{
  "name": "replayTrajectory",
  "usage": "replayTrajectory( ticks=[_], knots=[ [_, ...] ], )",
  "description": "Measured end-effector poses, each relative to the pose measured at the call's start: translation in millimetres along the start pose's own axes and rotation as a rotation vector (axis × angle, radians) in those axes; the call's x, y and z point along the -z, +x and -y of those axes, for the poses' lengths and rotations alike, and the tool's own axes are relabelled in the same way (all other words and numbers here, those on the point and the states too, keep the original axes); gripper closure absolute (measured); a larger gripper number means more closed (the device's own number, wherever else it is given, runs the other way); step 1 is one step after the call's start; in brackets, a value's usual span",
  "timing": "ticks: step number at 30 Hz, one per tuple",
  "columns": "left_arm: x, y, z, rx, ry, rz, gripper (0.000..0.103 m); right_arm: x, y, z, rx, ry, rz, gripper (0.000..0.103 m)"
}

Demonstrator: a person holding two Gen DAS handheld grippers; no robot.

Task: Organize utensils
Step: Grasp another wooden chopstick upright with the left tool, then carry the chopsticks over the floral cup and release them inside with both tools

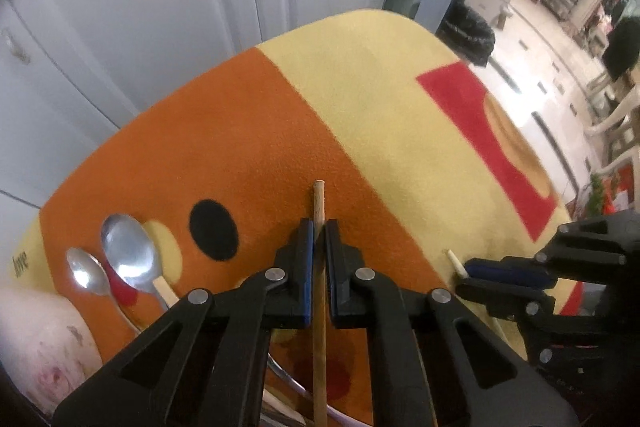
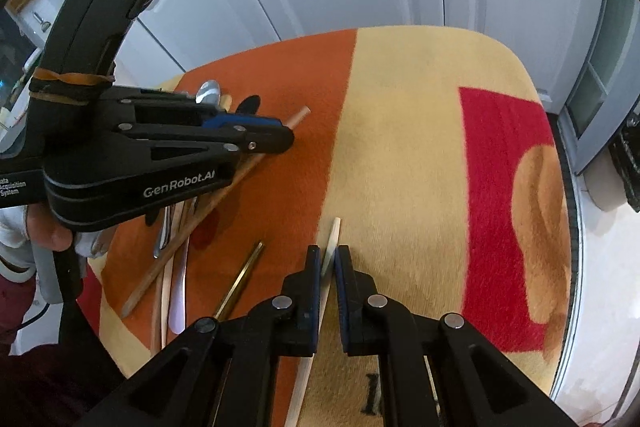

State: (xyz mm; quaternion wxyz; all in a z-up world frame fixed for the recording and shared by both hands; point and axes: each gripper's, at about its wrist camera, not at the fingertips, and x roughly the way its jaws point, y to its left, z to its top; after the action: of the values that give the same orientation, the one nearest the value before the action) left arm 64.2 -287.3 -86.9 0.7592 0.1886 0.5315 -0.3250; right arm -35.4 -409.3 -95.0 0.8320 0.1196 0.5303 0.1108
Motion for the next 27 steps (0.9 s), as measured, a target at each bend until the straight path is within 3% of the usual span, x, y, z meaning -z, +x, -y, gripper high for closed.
replayTrajectory(
  ticks=[10, 19, 27],
  knots=[
    [22.7, -95.6, -39.9, 0.124, -0.175, 0.208, 0.099, -21.7, -52.3, -18.6, -0.087, -0.009, 0.163, 0.098],
    [56.7, -169.3, -56.7, 0.15, -0.239, 0.361, 0.099, -31.2, -85.5, -56.8, -0.12, -0.094, 0.243, 0.098],
    [74.1, -204.4, -64.2, 0.156, -0.267, 0.435, 0.099, -35.9, -104.2, -82.9, -0.122, -0.164, 0.274, 0.098]
  ],
)
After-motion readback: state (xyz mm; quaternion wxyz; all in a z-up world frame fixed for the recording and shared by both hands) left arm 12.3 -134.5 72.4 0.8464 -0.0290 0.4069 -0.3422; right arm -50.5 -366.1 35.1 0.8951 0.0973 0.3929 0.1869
